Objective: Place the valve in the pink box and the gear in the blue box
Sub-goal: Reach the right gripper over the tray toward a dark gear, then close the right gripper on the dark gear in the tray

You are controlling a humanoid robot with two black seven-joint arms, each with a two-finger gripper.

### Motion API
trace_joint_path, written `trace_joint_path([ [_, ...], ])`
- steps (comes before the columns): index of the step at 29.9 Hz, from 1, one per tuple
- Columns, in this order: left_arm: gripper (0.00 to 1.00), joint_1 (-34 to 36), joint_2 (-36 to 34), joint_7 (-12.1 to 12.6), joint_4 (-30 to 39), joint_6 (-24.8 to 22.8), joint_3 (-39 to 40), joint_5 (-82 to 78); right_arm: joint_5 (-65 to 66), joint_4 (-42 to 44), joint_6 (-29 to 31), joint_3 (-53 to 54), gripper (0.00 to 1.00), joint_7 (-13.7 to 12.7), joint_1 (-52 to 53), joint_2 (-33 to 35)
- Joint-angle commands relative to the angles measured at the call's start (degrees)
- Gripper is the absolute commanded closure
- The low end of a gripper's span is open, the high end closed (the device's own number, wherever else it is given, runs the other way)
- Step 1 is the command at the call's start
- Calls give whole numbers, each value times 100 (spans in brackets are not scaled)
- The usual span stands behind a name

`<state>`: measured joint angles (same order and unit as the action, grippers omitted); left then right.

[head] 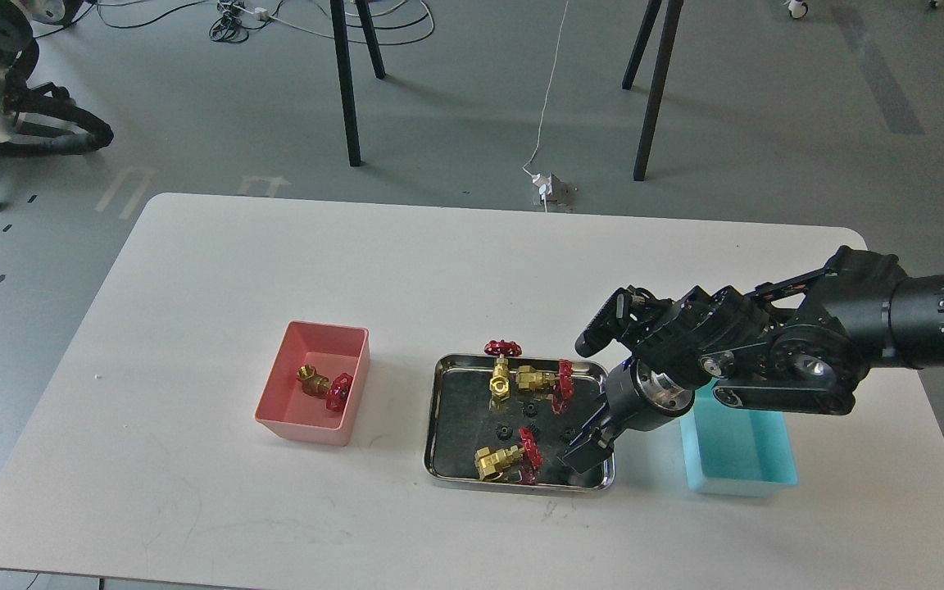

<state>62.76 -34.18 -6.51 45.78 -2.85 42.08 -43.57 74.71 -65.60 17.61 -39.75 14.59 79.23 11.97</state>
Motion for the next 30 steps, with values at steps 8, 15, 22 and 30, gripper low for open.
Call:
trace_joint_path([
  [8,3,87,-10,0,1,-5,2,-2,-9,802,-21,-15,4,0,-356,-730],
  [15,3,122,-10,-8,1,-5,2,-2,26,847,-12,-42,14,35,-329,-783],
  [22,3,131,-10,-8,1,-5,2,-2,352,829,-38,-297,15,246,-259,-801],
  [30,3,131,-27,-17,-8,-5,2,-2,352,1022,-56,-305,17,237,-277,-959],
])
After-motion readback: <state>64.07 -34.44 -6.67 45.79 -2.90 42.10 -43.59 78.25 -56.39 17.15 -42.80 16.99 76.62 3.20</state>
